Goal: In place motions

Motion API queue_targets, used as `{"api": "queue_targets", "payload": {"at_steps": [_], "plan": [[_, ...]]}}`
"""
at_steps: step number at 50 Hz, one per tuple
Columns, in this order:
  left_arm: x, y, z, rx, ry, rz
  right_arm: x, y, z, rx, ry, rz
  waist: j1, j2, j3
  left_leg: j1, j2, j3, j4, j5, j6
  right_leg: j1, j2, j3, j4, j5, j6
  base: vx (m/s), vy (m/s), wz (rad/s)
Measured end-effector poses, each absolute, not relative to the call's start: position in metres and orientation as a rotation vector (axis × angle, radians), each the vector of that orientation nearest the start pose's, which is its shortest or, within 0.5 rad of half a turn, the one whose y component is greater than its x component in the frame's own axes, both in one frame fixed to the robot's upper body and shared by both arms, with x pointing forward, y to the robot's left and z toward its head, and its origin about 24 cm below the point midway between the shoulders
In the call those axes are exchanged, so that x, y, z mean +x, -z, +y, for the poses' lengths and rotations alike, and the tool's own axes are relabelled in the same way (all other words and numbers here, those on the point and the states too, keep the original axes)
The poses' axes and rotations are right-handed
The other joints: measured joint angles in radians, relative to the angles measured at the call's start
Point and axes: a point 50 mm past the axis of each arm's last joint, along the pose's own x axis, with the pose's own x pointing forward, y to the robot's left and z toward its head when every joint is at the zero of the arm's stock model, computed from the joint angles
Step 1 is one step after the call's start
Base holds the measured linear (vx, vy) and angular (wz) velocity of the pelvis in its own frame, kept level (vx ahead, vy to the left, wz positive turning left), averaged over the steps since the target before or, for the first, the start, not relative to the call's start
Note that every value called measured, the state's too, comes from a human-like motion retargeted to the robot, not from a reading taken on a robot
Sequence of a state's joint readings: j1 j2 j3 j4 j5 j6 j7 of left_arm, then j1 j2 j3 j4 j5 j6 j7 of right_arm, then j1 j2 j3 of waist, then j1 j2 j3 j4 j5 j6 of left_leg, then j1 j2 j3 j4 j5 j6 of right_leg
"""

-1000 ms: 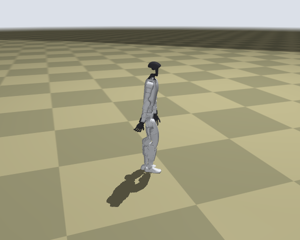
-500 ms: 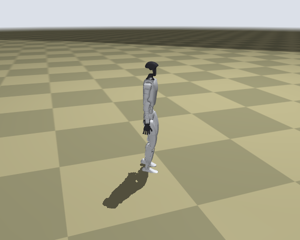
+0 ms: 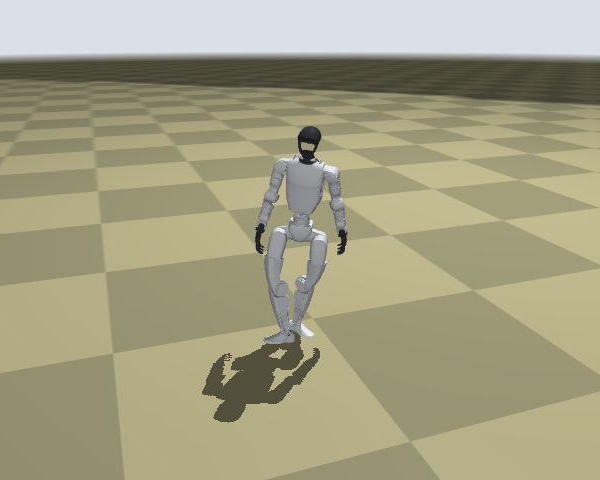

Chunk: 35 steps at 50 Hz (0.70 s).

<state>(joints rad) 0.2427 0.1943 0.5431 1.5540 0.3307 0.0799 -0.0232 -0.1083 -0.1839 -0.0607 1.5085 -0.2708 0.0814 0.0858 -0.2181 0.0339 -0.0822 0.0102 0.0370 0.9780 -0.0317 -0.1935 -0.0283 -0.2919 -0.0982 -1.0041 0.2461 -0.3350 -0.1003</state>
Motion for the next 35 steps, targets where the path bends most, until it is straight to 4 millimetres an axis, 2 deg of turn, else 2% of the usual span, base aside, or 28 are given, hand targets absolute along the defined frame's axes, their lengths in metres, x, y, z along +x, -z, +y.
{"api": "queue_targets", "payload": {"at_steps": [3, 5, 7, 10, 15, 17, 19, 21, 23, 28, 29, 31, 33, 35], "plan": [[-0.090, 0.164, 0.224, -0.059, -0.348, 1.812, 0.054, 0.169, -0.236, -0.190, 0.057, 1.538, 0.027, 0.014, -0.020, 0.016, -0.023, 0.076, -0.022, -0.017, -0.023, 0.037, 0.005, -0.136, -0.016, 0.032, 0.024, -0.41, 0.40, -2.71], [-0.079, 0.167, 0.222, -0.062, -0.321, 1.789, 0.047, 0.168, -0.241, -0.143, 0.125, 1.548, 0.010, 0.032, -0.040, 0.010, -0.021, 0.119, -0.013, -0.027, -0.034, 0.023, 0.019, -0.123, -0.030, 0.095, 0.019, -0.42, 0.27, -1.62], [-0.061, 0.170, 0.221, -0.059, -0.283, 1.748, 0.041, 0.168, -0.242, -0.102, 0.181, 1.551, -0.036, 0.059, -0.038, 0.011, -0.005, 0.126, -0.001, -0.032, -0.038, -0.004, 0.042, -0.040, -0.039, 0.149, -0.017, -0.35, 0.15, -0.57], [-0.023, 0.176, 0.217, -0.064, -0.221, 1.649, 0.026, 0.169, -0.243, -0.046, 0.260, 1.566, -0.104, 0.101, -0.019, 0.027, 0.019, 0.135, 0.009, -0.032, -0.047, 0.015, 0.076, -0.039, -0.073, 0.164, -0.028, -0.34, 0.11, -0.05], [0.050, 0.177, 0.199, -0.130, -0.143, 1.397, -0.014, 0.170, -0.238, 0.054, 0.357, 1.658, -0.158, 0.176, -0.010, 0.052, 0.062, 0.157, 0.026, -0.021, -0.073, 0.018, 0.106, 0.009, -0.070, 0.151, 0.011, -0.26, 0.08, -0.18], [0.069, 0.174, 0.195, -0.141, -0.108, 1.315, -0.029, 0.170, -0.233, 0.090, 0.366, 1.711, -0.151, 0.177, -0.016, 0.066, 0.066, 0.164, 0.049, -0.009, -0.070, 0.021, 0.112, 0.042, -0.075, 0.140, 0.013, -0.14, 0.07, -0.74], [0.078, 0.172, 0.196, -0.130, -0.072, 1.269, -0.040, 0.169, -0.227, 0.119, 0.368, 1.761, -0.129, 0.166, -0.025, 0.085, 0.062, 0.163, 0.075, 0.016, -0.065, 0.024, 0.109, 0.082, -0.069, 0.126, 0.021, -0.11, 0.04, -0.92], [0.077, 0.170, 0.199, -0.099, -0.045, 1.250, -0.047, 0.169, -0.220, 0.143, 0.353, 1.798, -0.111, 0.144, -0.041, 0.111, 0.058, 0.165, 0.114, 0.061, -0.043, 0.029, 0.092, 0.120, -0.063, 0.115, 0.028, -0.06, 0.03, -1.03], [0.069, 0.170, 0.204, -0.065, -0.040, 1.256, -0.047, 0.170, -0.212, 0.166, 0.294, 1.811, -0.089, 0.096, -0.053, 0.133, 0.044, 0.142, 0.183, 0.118, 0.015, 0.042, 0.059, 0.174, -0.063, 0.110, 0.028, -0.07, 0.03, -1.34], [0.030, 0.176, 0.205, -0.061, -0.064, 1.393, -0.022, 0.176, -0.203, 0.096, 0.043, 1.737, -0.021, -0.061, -0.052, 0.103, 0.032, -0.056, 0.502, 0.202, 0.245, 0.085, -0.062, 0.324, -0.066, 0.127, 0.035, -0.04, 0.07, -1.61], [0.019, 0.178, 0.203, -0.079, -0.074, 1.430, -0.014, 0.177, -0.203, 0.049, 0.002, 1.714, -0.004, -0.079, -0.050, 0.077, 0.038, -0.107, 0.571, 0.197, 0.250, 0.092, -0.075, 0.349, -0.070, 0.135, 0.043, -0.03, 0.09, -1.93], [-0.001, 0.180, 0.194, -0.133, -0.095, 1.507, 0.007, 0.178, -0.205, -0.062, -0.073, 1.655, 0.034, -0.100, -0.036, 0.012, 0.025, -0.228, 0.667, 0.183, 0.221, 0.108, -0.085, 0.396, -0.085, 0.153, 0.065, -0.09, 0.13, -2.20], [-0.020, 0.181, 0.182, -0.199, -0.117, 1.581, 0.034, 0.177, -0.206, -0.171, -0.141, 1.570, 0.069, -0.108, -0.011, -0.047, -0.021, -0.346, 0.701, 0.176, 0.191, 0.121, -0.083, 0.446, -0.100, 0.168, 0.082, -0.17, 0.18, -2.31], [-0.036, 0.180, 0.170, -0.255, -0.138, 1.646, 0.063, 0.174, -0.205, -0.256, -0.200, 1.475, 0.083, -0.116, 0.011, -0.076, -0.041, -0.388, 0.712, 0.149, 0.182, 0.131, -0.093, 0.479, -0.110, 0.183, 0.092, -0.18, 0.17, -1.95]]}}
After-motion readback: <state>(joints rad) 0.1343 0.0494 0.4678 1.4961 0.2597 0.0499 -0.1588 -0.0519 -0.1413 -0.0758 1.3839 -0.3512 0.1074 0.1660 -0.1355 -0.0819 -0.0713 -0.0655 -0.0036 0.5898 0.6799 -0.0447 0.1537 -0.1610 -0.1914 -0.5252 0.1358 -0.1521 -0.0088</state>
